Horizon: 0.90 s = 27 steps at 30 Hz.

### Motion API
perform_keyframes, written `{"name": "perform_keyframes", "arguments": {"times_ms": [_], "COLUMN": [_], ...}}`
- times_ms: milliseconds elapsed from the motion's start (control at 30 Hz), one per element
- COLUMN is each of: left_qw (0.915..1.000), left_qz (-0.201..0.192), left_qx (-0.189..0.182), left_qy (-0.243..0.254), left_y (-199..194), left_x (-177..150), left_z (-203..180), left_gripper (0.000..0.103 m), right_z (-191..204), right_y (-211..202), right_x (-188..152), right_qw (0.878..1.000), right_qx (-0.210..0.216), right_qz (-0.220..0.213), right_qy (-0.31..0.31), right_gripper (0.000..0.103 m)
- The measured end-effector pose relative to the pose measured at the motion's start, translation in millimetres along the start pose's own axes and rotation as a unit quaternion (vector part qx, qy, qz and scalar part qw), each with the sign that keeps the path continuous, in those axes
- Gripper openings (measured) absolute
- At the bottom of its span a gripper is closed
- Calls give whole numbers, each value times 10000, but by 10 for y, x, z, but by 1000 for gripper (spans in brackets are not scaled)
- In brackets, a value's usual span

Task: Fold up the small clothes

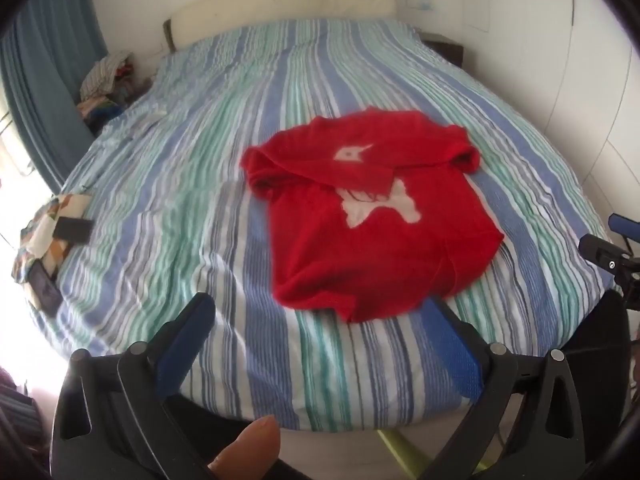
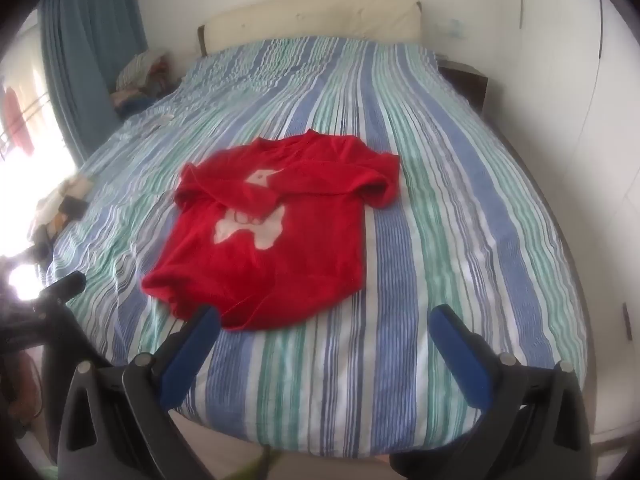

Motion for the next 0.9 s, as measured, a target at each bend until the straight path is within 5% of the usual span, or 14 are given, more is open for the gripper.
{"name": "perform_keyframes", "arguments": {"times_ms": [100,900], "left_qw": [9993,9988], "left_qz": [293,476], "left_qx": [-208,-146], "left_qy": [-78,-11], "left_y": [85,175], "left_x": [-14,-122], "left_z": [6,-65], "left_gripper": [103,103], "right_z": [1,117], "right_y": [39,140], "right_x": [-14,-53], "right_qw": [10000,9997], "right_qx": [25,103], "right_qz": [57,206], "right_qy": [9,-25], "right_gripper": [103,103]}}
Point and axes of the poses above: each gripper's, at about its wrist camera, not at the fingertips, and y roughly the way its jaws point, z to its left, x to its top, the point moved 2 cm from there along y, roughly the way its jaws point, and after that the axes turned 12 degrees about z, right-handed, at the moved point
